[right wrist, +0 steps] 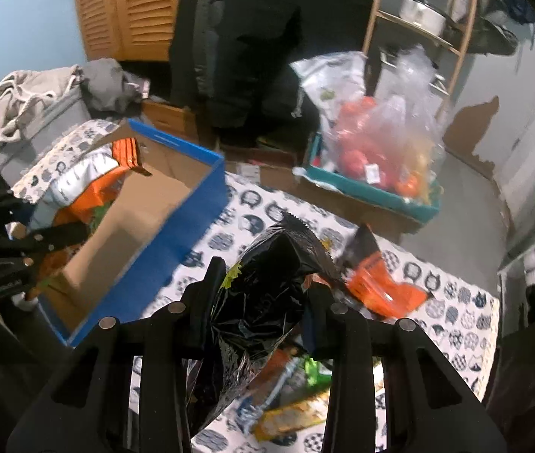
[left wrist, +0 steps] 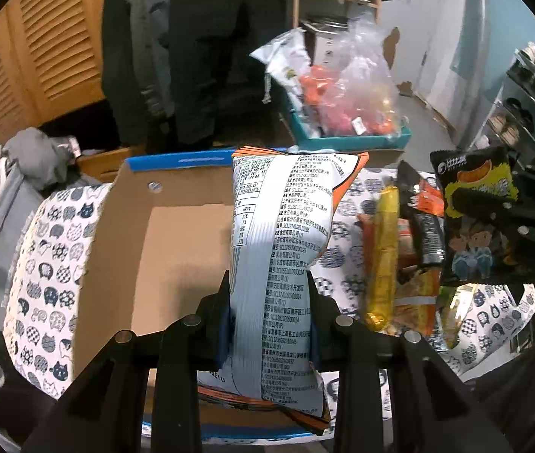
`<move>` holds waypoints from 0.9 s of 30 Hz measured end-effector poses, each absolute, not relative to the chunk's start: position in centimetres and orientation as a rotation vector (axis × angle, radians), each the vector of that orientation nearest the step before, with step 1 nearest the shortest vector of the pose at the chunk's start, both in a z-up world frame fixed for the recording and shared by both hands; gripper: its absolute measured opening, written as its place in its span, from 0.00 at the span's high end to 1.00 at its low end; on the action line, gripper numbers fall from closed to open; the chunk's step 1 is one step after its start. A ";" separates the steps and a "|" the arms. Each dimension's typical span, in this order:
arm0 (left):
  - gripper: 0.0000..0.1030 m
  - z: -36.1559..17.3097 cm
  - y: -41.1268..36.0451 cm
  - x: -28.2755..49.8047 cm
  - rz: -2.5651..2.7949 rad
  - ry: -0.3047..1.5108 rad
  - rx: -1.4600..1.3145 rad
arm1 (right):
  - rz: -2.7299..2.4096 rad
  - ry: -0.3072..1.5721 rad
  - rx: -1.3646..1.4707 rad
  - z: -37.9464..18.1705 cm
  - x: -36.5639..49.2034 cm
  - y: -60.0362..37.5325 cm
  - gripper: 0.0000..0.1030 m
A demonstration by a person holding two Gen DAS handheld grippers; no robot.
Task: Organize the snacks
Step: 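Drop the white chip bag into the box with the left tool while the right holds the black bag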
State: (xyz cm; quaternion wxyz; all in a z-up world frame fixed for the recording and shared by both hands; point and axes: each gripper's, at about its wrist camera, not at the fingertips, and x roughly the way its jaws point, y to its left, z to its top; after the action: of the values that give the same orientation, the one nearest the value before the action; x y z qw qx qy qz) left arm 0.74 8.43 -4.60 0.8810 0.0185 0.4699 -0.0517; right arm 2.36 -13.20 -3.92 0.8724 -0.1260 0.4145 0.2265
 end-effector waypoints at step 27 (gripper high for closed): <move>0.54 -8.7 15.9 1.2 0.048 1.087 -0.038 | 0.671 0.950 -0.285 -5.4 3.7 -1.7 0.67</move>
State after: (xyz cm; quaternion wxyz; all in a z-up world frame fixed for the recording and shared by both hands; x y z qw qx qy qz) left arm 1.23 15.87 -8.67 0.8555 -0.0179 0.5170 0.0226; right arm 3.68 -1.71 -5.38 0.8260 -0.1341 0.4473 0.3157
